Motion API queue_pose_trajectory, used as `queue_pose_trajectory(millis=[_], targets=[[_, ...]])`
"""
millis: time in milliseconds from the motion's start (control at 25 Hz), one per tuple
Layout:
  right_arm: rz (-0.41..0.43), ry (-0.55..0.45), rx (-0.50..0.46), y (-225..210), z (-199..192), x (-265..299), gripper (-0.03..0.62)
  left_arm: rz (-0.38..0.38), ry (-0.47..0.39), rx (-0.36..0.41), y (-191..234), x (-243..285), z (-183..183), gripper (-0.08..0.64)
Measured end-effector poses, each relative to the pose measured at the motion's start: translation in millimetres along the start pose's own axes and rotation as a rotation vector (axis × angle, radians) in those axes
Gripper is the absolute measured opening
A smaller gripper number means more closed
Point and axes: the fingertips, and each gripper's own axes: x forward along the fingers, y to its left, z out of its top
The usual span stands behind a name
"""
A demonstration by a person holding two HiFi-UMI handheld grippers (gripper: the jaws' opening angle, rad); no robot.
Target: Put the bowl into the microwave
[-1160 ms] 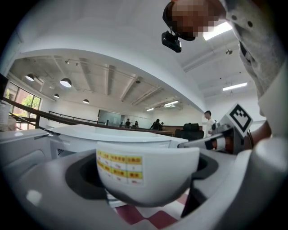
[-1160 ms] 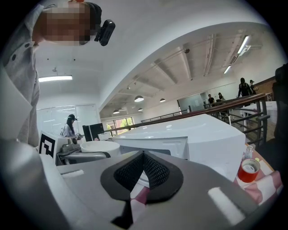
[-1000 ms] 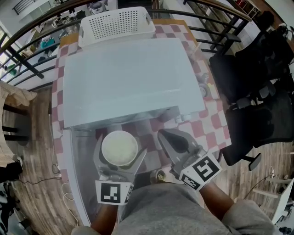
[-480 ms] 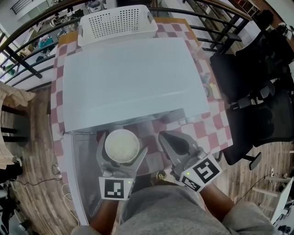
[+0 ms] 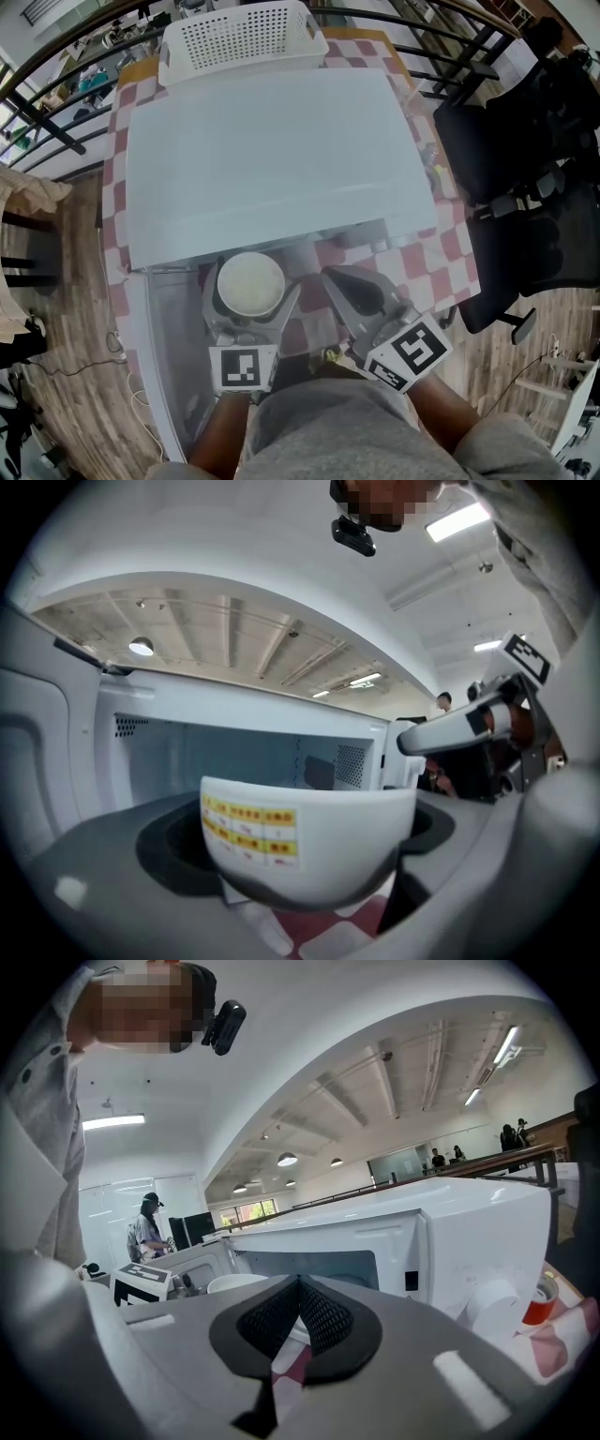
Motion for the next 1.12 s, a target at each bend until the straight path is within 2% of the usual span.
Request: queue_pose_trajectory(millis=[120,360,640,1120], targets=[[-0.016,0.002,0.002,-6,-2,0,0.0,0.011,0.019,0.005,4,10,-9,0.531],[-0.044,0.006,0.004,-17,-3,-2,0.0,0.034,-0.003,0.019,12,30,-18,0.531],[-0.056,0.013,0.014,-17,-3,1,0.0,0.066,0.033,0.026,28,47,-30,0.531],[-0.056,0.022,0.017,-20,-4,5,0.0,0.1,0.106,0.083,43,86,-51,0.531]])
